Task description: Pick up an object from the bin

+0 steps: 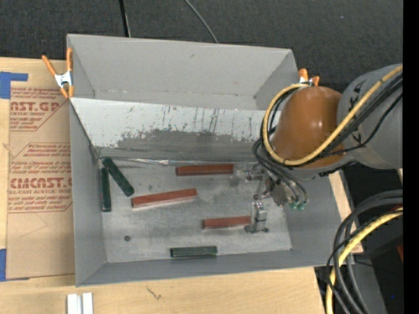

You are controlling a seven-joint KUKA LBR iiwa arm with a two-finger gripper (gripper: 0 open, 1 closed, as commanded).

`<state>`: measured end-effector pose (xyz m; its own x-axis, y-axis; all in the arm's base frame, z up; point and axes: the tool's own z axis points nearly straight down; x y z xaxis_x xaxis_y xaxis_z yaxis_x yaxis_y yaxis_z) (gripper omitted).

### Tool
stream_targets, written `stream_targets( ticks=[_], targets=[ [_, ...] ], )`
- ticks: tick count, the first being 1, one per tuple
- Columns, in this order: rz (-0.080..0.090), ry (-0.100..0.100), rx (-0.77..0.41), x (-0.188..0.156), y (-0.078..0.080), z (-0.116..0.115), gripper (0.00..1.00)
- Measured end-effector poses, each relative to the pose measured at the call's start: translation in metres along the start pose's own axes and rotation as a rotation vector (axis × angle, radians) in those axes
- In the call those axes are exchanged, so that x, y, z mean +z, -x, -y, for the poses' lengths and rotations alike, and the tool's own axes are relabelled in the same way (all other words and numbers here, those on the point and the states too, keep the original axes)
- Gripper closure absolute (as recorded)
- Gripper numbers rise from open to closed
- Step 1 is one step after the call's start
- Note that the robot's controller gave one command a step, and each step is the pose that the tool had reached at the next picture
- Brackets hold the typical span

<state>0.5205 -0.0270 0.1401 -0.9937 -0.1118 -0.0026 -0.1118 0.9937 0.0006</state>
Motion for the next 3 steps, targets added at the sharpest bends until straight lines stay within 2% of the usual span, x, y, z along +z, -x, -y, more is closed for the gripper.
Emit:
stream_targets(
  ticks=[1, 2, 3],
  targets=[
    [0.002, 0.0, 0.023, 0.063, -0.014, 0.002, 0.0],
    [-0.003, 0.003, 0.003, 0.083, -0.013, 0.004, 1.0],
    [-0.003, 0.003, 0.0, 0.081, -0.013, 0.004, 1.0]
  ],
)
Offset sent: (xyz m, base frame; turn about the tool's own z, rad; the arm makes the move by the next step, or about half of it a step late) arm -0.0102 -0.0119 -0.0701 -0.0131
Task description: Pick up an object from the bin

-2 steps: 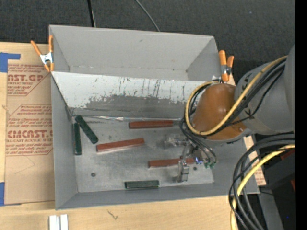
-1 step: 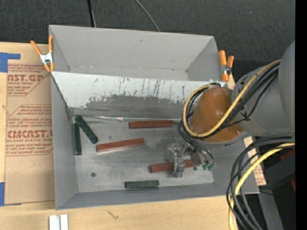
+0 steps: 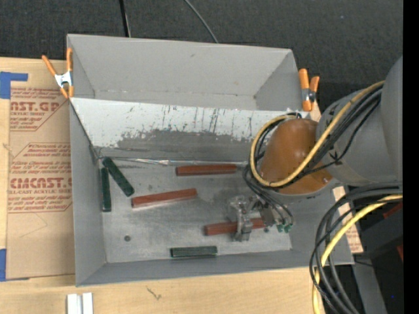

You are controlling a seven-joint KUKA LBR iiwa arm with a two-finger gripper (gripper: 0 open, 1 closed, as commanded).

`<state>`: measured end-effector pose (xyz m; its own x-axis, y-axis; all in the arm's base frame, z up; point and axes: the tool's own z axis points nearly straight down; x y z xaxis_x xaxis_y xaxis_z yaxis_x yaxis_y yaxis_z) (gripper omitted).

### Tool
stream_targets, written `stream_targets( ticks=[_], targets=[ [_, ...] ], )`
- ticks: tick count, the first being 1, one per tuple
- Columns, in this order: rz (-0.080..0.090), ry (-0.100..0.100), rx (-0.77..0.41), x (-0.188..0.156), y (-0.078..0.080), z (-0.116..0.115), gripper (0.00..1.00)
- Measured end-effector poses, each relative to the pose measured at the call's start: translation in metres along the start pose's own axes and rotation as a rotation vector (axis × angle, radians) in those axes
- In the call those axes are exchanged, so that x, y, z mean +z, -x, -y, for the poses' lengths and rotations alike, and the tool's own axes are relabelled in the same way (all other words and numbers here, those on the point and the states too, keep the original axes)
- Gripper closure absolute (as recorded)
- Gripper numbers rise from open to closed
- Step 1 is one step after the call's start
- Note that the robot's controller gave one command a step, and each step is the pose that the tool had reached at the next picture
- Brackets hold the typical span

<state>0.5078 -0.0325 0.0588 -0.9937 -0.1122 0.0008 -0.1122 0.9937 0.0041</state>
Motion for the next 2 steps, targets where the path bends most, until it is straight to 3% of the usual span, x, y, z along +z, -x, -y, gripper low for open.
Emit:
stream_targets(
  ticks=[2],
  targets=[
    [-0.002, -0.002, 0.0, -0.02, -0.002, 0.0, 1.0]
  ],
)
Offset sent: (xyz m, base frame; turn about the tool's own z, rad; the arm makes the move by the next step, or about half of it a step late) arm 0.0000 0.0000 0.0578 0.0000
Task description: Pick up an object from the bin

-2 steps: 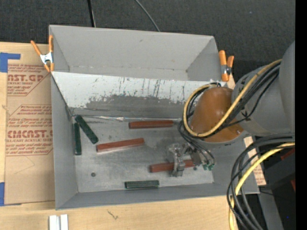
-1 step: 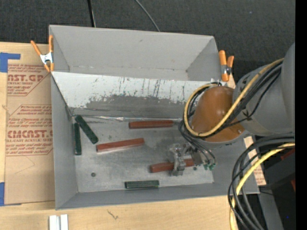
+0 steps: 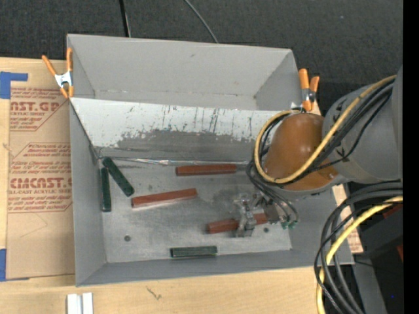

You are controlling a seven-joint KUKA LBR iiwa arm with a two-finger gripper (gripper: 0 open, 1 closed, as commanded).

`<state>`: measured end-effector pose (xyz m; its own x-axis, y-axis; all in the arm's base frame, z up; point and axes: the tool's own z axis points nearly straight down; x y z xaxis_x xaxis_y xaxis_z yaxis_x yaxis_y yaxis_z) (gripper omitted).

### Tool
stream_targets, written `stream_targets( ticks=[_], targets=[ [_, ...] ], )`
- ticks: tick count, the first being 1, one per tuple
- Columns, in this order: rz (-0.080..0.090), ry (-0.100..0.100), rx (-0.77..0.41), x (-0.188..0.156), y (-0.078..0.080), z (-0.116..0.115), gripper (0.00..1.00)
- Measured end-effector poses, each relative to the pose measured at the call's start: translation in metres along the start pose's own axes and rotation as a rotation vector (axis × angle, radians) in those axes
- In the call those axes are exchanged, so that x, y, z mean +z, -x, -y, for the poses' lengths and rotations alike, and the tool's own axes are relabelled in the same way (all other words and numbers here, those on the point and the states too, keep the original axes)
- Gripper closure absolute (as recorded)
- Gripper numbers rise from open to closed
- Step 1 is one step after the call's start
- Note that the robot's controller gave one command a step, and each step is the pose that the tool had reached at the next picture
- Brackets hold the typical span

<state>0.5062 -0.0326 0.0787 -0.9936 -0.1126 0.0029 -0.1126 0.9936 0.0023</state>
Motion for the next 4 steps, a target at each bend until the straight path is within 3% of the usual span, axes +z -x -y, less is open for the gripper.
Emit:
stream_targets(
  ticks=[4],
  targets=[
    [0.0, -0.002, 0.0, -0.077, 0.0, 0.0, 1.0]
  ],
)
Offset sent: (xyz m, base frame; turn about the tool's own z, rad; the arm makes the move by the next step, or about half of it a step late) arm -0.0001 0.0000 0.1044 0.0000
